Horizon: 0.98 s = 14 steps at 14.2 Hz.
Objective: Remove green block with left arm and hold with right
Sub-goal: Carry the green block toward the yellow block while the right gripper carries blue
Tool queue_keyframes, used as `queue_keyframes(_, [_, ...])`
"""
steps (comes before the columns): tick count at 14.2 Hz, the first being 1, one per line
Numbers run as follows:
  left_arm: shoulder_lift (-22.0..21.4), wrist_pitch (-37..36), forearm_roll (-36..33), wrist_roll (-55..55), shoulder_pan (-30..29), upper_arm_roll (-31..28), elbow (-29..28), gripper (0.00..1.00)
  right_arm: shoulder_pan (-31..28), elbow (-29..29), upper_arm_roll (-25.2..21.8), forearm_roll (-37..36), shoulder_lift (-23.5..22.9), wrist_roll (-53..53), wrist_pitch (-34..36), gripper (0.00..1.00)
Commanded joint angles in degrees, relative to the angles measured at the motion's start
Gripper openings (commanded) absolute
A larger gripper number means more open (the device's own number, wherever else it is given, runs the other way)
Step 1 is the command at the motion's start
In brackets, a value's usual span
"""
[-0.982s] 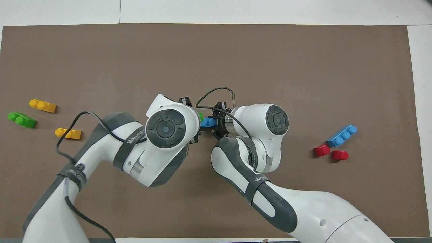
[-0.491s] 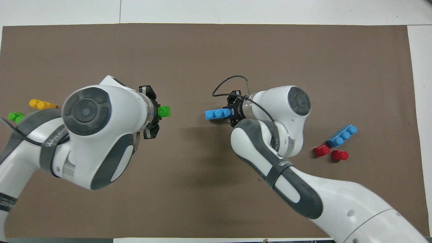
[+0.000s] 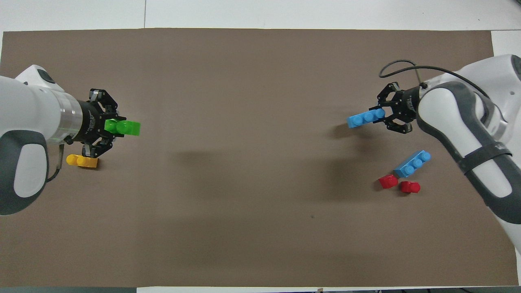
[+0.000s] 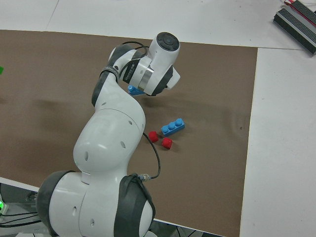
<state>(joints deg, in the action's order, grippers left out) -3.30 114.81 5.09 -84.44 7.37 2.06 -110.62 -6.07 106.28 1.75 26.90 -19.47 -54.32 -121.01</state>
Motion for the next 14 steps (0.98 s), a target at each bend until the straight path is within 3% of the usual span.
queue_keyframes(1, [1.18, -0.82, 1.76, 6.38, -3.93, 0.57, 0.41, 0.0, -5.43, 4.19, 1.24, -1.23, 1.27, 2.46, 0.33, 0.0])
queue_keyframes(5, [5.66, 1.63, 1.68, 13.23, -8.32, 0.57, 1.2, 0.0, -8.61, 6.66, 1.24, -1.23, 2.07, 5.54, 0.68, 0.0])
queue_keyframes(14, [18.31, 11.74, -1.84, 19.93, -11.94, 0.4, 3.83, 0.0, -6.24, 7.1, 1.33, 1.05, 1.72, 2.99, -0.81, 0.0])
